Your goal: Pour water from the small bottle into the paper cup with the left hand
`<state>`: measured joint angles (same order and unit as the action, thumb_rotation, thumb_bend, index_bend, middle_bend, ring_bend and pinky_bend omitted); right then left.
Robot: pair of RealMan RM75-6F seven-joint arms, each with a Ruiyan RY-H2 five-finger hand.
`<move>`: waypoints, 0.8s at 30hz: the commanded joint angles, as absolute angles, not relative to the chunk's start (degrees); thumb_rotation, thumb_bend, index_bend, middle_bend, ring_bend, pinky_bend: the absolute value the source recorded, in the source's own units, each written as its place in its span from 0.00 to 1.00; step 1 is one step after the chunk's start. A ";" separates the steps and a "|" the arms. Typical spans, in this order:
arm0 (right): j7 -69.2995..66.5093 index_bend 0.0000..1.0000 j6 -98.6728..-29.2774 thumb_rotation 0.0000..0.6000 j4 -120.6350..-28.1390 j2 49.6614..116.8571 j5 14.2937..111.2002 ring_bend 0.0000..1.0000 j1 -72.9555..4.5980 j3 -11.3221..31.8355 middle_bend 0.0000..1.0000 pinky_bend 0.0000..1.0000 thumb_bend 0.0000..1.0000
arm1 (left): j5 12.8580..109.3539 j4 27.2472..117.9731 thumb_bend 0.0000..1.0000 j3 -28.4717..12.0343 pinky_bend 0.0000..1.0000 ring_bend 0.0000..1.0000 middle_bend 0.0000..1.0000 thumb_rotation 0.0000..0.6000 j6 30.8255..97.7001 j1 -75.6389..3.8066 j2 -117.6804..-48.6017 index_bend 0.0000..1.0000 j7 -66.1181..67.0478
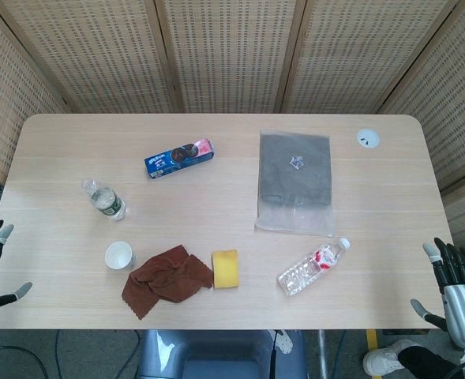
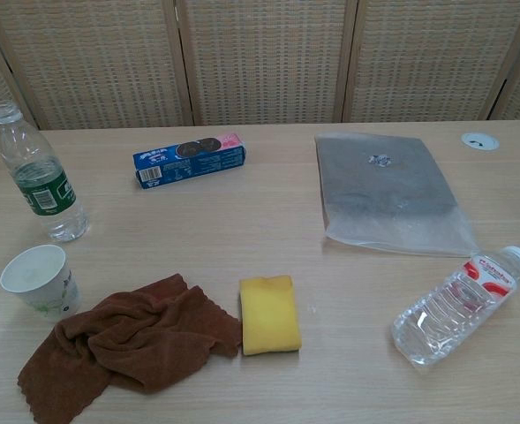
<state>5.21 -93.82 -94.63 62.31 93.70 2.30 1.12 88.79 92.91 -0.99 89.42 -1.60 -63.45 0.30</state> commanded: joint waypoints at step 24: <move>6.12 0.01 -91.18 1.00 -94.75 62.71 90.63 0.00 1.33 2.16 0.00 0.00 0.00 | 82.09 70.84 0.00 -7.75 0.00 0.00 0.00 1.00 62.25 -17.71 -68.30 0.00 -42.58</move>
<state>6.07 -91.22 -94.75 62.67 90.67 1.38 2.11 82.01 79.03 -6.14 69.70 -12.28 -65.37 -31.08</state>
